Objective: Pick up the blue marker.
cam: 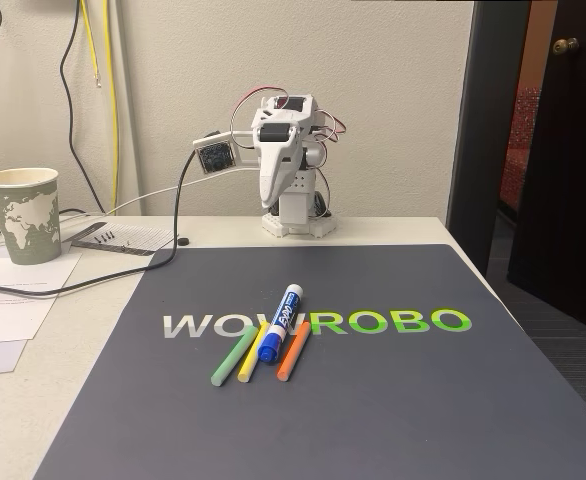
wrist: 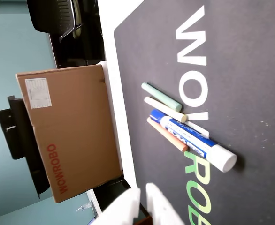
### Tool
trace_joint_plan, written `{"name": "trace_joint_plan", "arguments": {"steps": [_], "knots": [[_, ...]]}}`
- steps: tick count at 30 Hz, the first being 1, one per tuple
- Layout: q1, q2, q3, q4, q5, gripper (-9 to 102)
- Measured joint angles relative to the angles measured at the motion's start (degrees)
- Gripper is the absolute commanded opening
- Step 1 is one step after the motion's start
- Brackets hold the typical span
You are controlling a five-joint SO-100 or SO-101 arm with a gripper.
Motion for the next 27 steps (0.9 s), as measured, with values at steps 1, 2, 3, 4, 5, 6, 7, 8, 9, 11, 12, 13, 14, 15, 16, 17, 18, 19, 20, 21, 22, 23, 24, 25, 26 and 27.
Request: {"name": "trace_joint_plan", "arguments": {"steps": [1, 2, 3, 4, 5, 6, 7, 8, 9, 11, 12, 13, 14, 15, 16, 17, 18, 19, 20, 21, 22, 23, 24, 25, 26, 27], "knots": [[0.0, 0.0, 0.1, 0.0, 0.0, 0], [0.0, 0.3, 0.3, 0.0, 0.0, 0], [0.0, 0.6, 0.5, 0.0, 0.0, 0], [0.1, 1.1, 1.1, 0.0, 0.0, 0], [0.1, 1.5, 1.6, 0.0, 0.2, 0], [0.1, 2.0, 2.0, 0.0, 0.4, 0], [0.1, 2.5, 2.5, 0.0, 0.4, 0], [0.1, 2.7, 2.5, 0.0, 0.4, 0], [0.1, 3.1, 2.8, 0.0, 0.4, 0], [0.1, 3.8, 3.5, 0.0, 0.4, 0], [0.1, 4.1, 3.9, 0.0, 0.4, 0], [0.1, 4.5, 4.3, -0.1, 0.4, 0], [0.1, 4.9, 4.7, -0.2, 0.4, 0], [0.1, 5.5, 5.2, -0.2, 0.4, 0], [0.1, 6.2, 5.8, -0.3, 0.4, 0], [0.1, 6.9, 6.5, -0.4, 0.4, 0], [0.1, 7.6, 7.1, -0.4, 0.4, 0], [0.1, 8.5, 7.6, -0.4, 0.4, 0], [0.2, 9.6, 8.3, -0.4, 0.5, 0], [0.4, 10.5, 8.9, -0.4, 0.6, 0], [0.5, 11.4, 9.4, -0.4, 0.7, 0], [0.6, 12.5, 10.0, -0.4, 0.8, 0], [0.7, 12.8, 10.2, -0.4, 0.9, 0], [0.8, 13.4, 10.9, -0.4, 0.9, 0], [0.8, 13.5, 11.3, -0.4, 1.0, 0], [0.8, 13.5, 11.4, -0.4, 1.0, 0]]}}
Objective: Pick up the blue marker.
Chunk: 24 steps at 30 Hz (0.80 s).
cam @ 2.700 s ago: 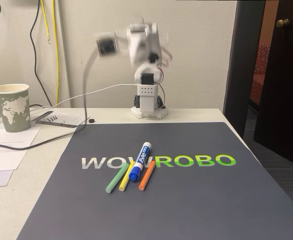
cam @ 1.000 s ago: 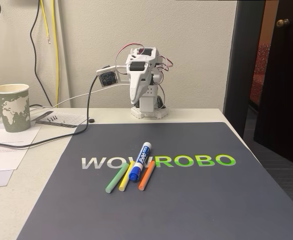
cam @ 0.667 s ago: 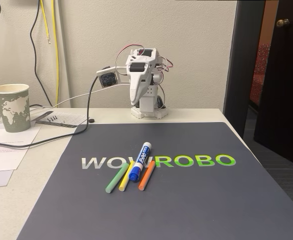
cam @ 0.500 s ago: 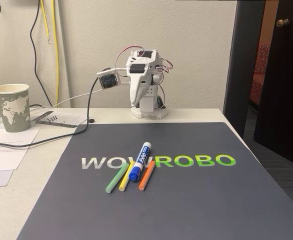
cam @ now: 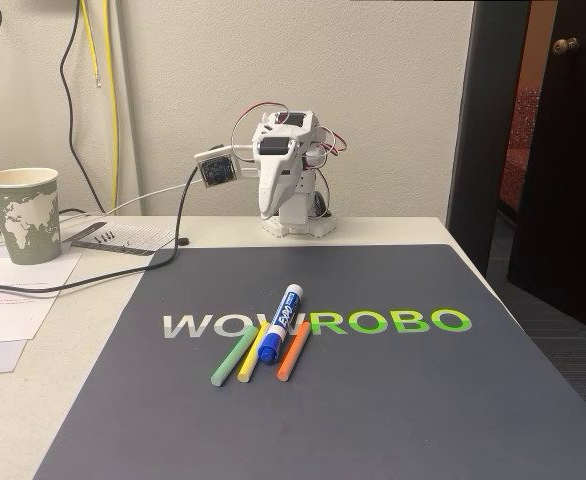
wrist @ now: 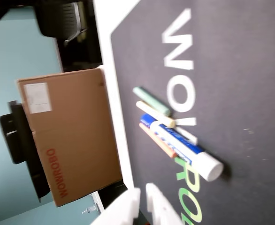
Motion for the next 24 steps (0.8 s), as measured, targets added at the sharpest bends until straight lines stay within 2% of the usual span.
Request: {"name": "trace_joint_plan", "arguments": {"steps": [15, 18, 24], "knots": [[0.1, -1.8, -1.5, 0.0, 0.0, 0], [-1.1, -13.3, -10.7, 1.5, -1.2, 0], [-3.2, -36.4, -34.5, 11.3, -6.9, 0]]}}
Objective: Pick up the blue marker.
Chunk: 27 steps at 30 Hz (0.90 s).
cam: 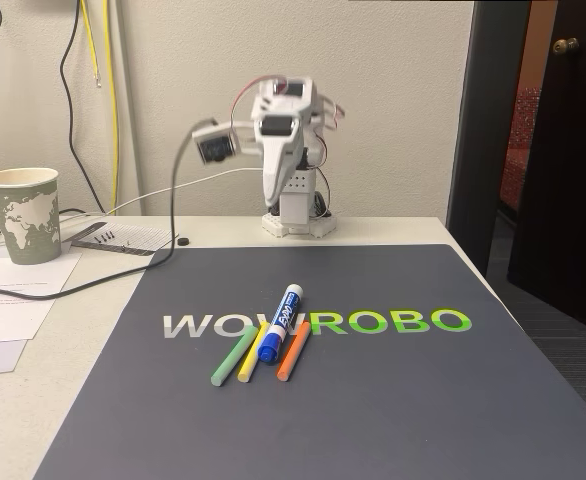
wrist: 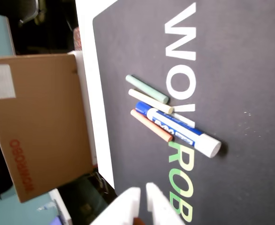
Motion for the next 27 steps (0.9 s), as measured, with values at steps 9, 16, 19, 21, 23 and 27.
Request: {"name": "trace_joint_plan", "arguments": {"steps": [9, 16, 19, 21, 23, 27], "knots": [[-2.5, -11.7, -6.6, 1.1, -12.9, 0], [-3.0, -23.2, -15.6, 4.1, -20.8, 1], [-3.0, -24.9, -15.6, 4.6, -25.8, 3], [-3.1, -25.5, -15.6, 4.8, -28.7, 6], [-4.0, -26.5, -15.6, 4.8, -31.1, 8], [-5.2, -28.0, -15.6, 6.0, -35.5, 8]]}}
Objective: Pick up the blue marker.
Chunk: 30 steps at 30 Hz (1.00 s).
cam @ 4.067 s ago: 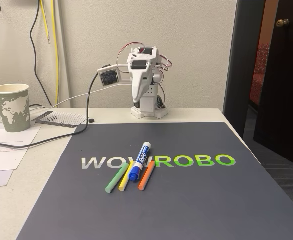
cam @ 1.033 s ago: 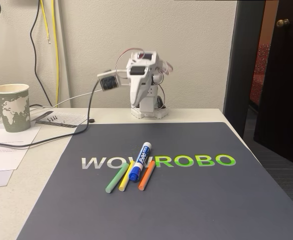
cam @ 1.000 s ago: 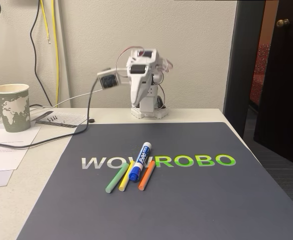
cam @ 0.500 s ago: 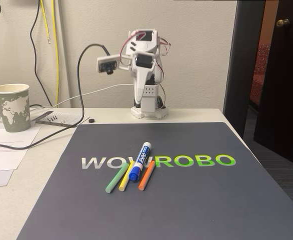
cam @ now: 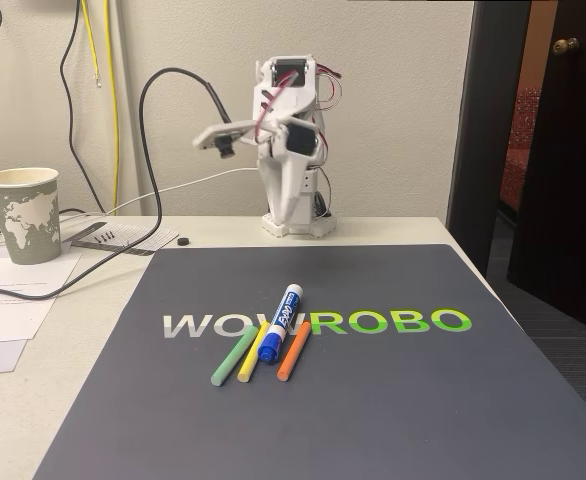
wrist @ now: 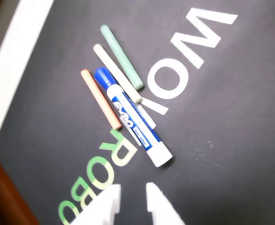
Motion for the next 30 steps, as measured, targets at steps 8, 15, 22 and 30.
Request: {"name": "trace_joint_plan", "arguments": {"steps": [8, 15, 22, 30], "knots": [[-1.7, -1.1, 0.0, 2.0, -8.6, 8], [-2.2, -2.1, 0.0, 4.8, -15.2, 14], [-2.2, -3.3, 0.0, 10.0, -20.8, 21], [-2.2, -4.6, 0.0, 14.2, -26.7, 25]]}}
